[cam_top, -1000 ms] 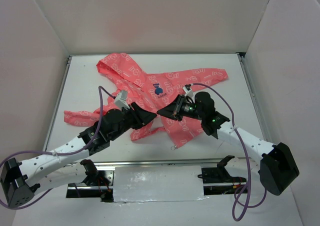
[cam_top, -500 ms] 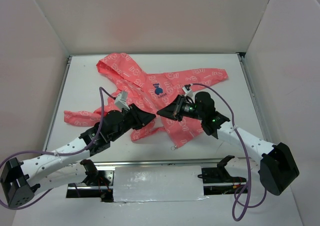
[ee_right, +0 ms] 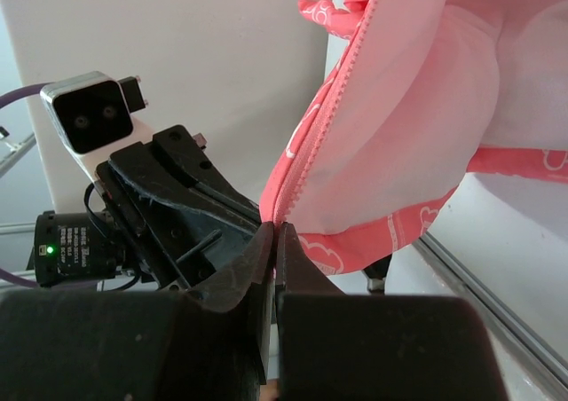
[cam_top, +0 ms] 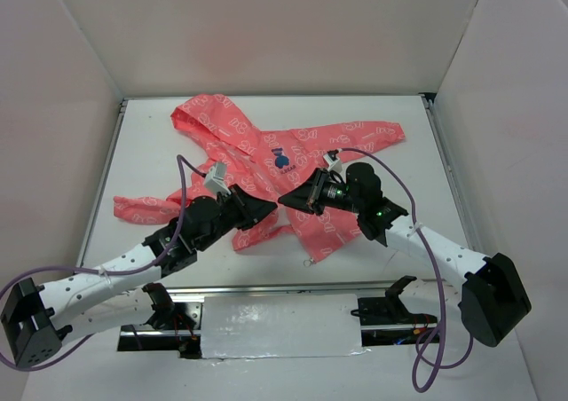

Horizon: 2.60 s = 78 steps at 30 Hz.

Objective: Zip up the jacket

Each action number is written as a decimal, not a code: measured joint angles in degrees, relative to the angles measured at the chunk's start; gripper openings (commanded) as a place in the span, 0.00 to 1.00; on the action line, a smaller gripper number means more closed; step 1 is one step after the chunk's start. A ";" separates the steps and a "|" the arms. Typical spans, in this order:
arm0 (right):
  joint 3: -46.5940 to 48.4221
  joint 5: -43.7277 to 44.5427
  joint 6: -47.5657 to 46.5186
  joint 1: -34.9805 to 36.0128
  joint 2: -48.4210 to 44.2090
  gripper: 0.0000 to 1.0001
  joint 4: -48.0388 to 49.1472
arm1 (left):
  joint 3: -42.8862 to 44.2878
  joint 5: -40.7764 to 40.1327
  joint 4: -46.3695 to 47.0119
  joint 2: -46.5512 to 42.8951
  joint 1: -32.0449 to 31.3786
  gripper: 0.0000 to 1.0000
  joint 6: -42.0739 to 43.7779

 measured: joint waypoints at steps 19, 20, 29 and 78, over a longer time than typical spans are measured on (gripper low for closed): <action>3.13 -0.26 -4.04 -0.57 -3.45 0.60 -7.63 | -0.28 -1.51 -3.45 -4.22 2.71 0.00 -2.97; 3.43 -0.07 -4.72 -0.81 -4.44 0.60 -8.85 | -0.22 -1.22 -3.32 -4.33 3.61 0.00 -3.19; 4.15 3.85 -15.19 -2.91 -14.53 0.00 -27.15 | -0.22 4.94 1.79 -4.13 8.07 0.00 -4.13; -0.98 27.15 -28.26 5.62 10.69 0.41 -45.53 | -3.02 8.37 -3.43 -9.66 8.37 0.00 0.39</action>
